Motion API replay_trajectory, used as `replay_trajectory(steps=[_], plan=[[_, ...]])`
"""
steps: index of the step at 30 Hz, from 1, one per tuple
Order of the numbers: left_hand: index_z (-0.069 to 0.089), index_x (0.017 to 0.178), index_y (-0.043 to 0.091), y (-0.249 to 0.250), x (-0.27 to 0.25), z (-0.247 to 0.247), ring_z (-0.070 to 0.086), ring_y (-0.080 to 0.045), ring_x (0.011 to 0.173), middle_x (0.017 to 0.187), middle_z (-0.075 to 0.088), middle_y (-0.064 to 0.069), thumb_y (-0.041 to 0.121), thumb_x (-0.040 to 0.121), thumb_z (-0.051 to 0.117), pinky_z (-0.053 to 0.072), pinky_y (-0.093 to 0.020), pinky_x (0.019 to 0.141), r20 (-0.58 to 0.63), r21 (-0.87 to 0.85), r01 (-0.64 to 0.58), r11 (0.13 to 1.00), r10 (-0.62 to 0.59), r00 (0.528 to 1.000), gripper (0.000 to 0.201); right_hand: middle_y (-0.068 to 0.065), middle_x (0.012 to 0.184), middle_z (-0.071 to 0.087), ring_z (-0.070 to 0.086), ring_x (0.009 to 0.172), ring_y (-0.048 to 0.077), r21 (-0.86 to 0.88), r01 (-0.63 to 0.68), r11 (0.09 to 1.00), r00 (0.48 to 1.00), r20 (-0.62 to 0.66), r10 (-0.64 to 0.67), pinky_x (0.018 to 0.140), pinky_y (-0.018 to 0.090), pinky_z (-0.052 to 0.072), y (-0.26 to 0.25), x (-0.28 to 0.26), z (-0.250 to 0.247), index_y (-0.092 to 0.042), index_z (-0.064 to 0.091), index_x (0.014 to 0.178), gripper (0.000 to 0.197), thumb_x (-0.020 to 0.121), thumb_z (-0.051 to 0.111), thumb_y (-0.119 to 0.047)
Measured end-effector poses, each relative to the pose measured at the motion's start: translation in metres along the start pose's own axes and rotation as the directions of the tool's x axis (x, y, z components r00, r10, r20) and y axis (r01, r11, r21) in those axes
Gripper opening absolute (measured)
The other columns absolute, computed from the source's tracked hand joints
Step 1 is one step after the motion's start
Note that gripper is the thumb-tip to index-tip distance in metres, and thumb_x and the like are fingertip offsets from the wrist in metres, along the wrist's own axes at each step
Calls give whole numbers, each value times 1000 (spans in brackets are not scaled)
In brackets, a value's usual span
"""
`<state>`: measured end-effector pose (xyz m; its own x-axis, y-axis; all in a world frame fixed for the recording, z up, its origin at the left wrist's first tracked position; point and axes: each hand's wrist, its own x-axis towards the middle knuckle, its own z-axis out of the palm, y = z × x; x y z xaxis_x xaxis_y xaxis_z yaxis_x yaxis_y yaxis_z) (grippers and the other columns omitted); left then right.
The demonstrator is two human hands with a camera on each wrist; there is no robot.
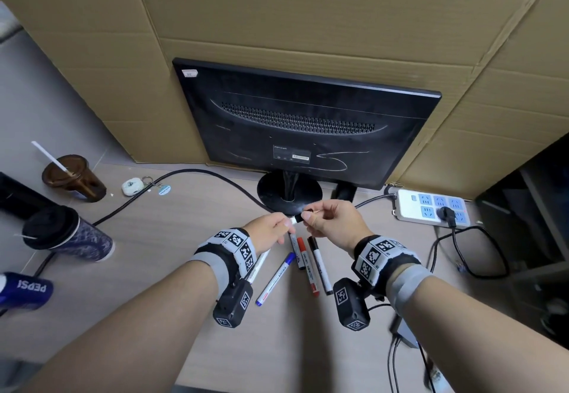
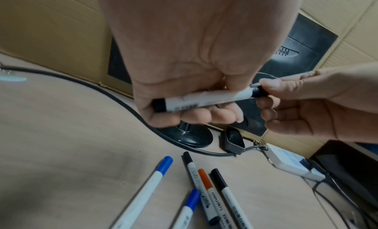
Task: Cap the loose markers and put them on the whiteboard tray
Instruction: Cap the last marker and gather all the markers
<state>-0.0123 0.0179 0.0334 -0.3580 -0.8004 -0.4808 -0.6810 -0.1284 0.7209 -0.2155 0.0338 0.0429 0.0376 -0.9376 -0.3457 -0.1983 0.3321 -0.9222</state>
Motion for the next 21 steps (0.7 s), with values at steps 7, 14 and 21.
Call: replay_trajectory(steps=[7, 14, 21], plan=[[52, 113, 14, -33, -4, 9, 66, -19, 62, 91, 68, -8, 15, 101, 49, 57, -30, 61, -74, 35, 213, 976, -210, 975, 13, 0, 92, 74, 72, 83, 20, -304, -163, 939, 968, -232, 93, 79, 32, 58, 38, 8, -1, -20, 67, 113, 22, 91, 64, -25], [56, 123, 12, -81, 8, 37, 65, -28, 112, 127, 62, -4, 16, 87, 61, 54, -38, 95, -248, 95, 429, 898, -396, 884, 37, 2, 103, 74, 69, 101, 24, -505, -379, 775, 921, -284, 266, 87, 26, 53, 102, -5, -2, -19, 68, 109, 25, 86, 69, -29], [56, 106, 14, -100, 21, 61, 65, -32, 104, 114, 65, -8, 21, 80, 66, 57, -40, 89, -288, 202, 401, 894, -337, 896, 29, -5, 90, 73, 69, 90, 18, -545, -387, 744, 921, -266, 284, 77, 22, 47, 126, -10, 6, -22, 67, 100, 28, 74, 78, -25]])
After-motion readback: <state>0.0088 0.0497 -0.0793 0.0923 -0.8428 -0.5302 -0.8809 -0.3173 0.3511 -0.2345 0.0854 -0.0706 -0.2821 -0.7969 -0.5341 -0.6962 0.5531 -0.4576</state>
